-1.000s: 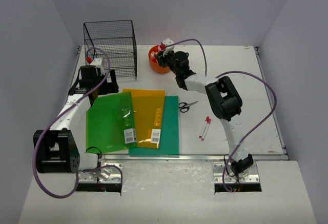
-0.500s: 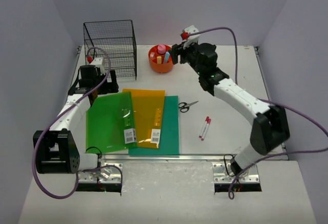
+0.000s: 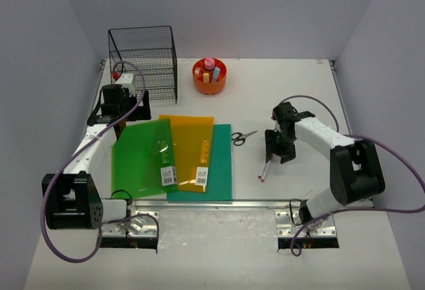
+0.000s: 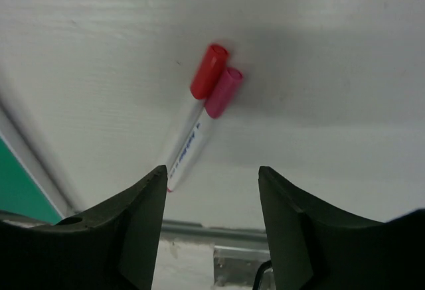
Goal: Organize the desk
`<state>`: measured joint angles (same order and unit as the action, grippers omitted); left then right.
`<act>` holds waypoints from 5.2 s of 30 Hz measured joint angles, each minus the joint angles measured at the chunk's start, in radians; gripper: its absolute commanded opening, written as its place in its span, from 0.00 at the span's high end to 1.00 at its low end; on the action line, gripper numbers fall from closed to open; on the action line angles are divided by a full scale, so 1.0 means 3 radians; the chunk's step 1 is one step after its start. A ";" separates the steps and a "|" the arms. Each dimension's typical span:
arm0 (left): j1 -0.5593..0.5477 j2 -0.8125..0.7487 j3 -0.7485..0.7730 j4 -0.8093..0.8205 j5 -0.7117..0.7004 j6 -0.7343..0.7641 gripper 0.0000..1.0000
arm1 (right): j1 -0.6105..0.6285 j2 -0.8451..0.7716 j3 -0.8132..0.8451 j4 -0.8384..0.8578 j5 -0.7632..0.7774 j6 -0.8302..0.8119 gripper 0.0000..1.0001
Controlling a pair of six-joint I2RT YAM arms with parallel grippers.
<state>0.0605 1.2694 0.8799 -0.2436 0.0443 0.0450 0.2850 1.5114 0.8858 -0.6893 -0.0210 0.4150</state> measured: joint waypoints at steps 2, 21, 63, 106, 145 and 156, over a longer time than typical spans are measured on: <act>0.0000 -0.0007 -0.0006 0.0001 -0.0012 0.0010 0.00 | -0.0128 0.0094 -0.0069 -0.0217 -0.0107 0.0132 0.41; 0.0000 -0.0405 -0.0252 -0.0071 -0.0283 -0.0016 0.00 | -0.0309 0.1211 0.0708 -0.0330 -0.0412 0.0552 0.39; 0.0000 -0.0193 -0.0219 -0.0052 -0.0202 -0.0023 0.00 | -0.0395 0.0841 0.1364 0.0634 -0.0740 0.0052 1.00; 0.0000 0.0013 -0.0003 -0.0020 -0.0119 -0.0180 0.00 | 0.0136 0.2695 0.3438 0.2893 -0.0429 -0.0017 1.00; 0.0000 0.0183 0.0123 0.0014 -0.0119 -0.0175 0.00 | 0.0146 0.1602 0.2164 0.2884 -0.0978 -0.0832 0.37; 0.0000 0.0074 0.0118 0.0041 -0.0119 -0.0179 0.00 | 0.0242 0.0707 0.2278 0.0501 -0.2120 -0.3477 0.77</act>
<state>0.0605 1.2915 0.9154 -0.2313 0.0086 -0.0085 0.3575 1.7234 1.5691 -0.5391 -0.6568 -0.6282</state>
